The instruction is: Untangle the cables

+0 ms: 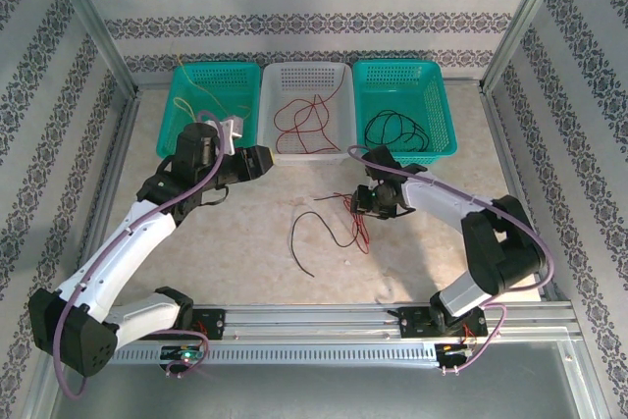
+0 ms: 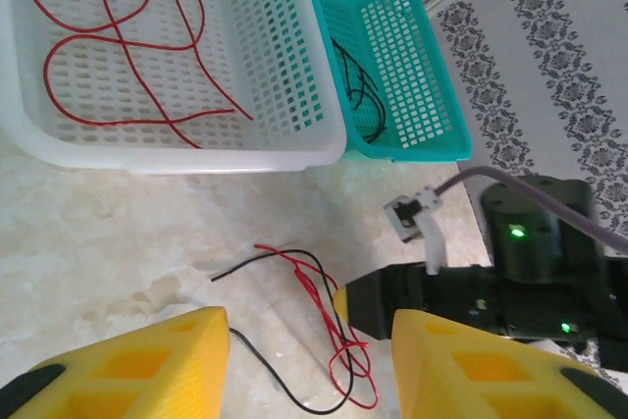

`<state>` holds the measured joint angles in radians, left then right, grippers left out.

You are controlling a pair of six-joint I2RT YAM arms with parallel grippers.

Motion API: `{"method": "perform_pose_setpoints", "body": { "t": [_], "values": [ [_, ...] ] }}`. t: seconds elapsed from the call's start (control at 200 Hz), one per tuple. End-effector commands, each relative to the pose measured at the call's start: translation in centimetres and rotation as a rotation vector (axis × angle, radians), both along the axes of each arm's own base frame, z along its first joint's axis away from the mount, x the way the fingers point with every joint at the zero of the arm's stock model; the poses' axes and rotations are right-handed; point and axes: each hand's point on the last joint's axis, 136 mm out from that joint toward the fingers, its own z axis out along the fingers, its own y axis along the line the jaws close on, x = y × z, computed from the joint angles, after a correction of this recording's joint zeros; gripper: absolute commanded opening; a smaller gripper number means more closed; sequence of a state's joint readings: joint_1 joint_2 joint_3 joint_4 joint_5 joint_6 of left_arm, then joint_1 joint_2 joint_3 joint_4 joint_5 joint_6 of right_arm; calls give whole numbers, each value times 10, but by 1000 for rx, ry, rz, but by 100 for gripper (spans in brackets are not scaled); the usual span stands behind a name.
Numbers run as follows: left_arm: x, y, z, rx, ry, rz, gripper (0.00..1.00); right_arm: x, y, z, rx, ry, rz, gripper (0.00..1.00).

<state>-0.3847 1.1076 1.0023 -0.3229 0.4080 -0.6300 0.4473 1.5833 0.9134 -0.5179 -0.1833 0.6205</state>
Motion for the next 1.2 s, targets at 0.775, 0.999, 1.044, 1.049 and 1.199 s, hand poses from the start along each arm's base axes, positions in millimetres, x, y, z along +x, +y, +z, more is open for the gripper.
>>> {"method": "perform_pose_setpoints", "body": {
  "t": [0.775, 0.999, 1.044, 1.049, 1.199],
  "values": [
    [-25, -101, -20, -71, 14, -322, 56, -6, 52, 137, 284, -363, 129, 0],
    [-22, -110, -31, -54, 39, -326, 61, -13, 64, 192, 390, -487, 172, 0],
    [-21, -110, -35, -50, 48, -323, 62, -14, 66, 203, 407, -512, 179, 0],
    [-21, -111, -35, -51, 48, -322, 62, -14, 66, 203, 408, -513, 180, 0],
    [-16, -116, -33, -98, 31, -314, 65, -17, 73, 226, 456, -557, 206, 0]
  ]
}}
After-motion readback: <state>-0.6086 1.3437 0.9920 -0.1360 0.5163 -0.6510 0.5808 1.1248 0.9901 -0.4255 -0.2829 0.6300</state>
